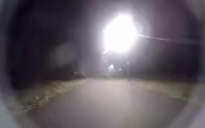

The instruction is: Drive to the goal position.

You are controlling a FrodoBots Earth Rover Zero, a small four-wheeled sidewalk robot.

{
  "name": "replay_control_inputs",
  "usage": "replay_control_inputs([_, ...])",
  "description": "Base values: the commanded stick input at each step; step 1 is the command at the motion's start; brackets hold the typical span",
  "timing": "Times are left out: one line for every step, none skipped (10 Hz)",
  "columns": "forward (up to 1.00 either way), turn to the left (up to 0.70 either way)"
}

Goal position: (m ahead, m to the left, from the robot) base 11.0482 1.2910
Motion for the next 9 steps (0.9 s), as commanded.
replay_control_inputs([0.99,0.04])
replay_control_inputs([0.99,0.04])
replay_control_inputs([0.99,0.04])
replay_control_inputs([0.99,0.04])
replay_control_inputs([0.99,0.04])
replay_control_inputs([0.99,0.04])
replay_control_inputs([0.99,0.04])
replay_control_inputs([0.99,0.05])
replay_control_inputs([0.99,0.07])
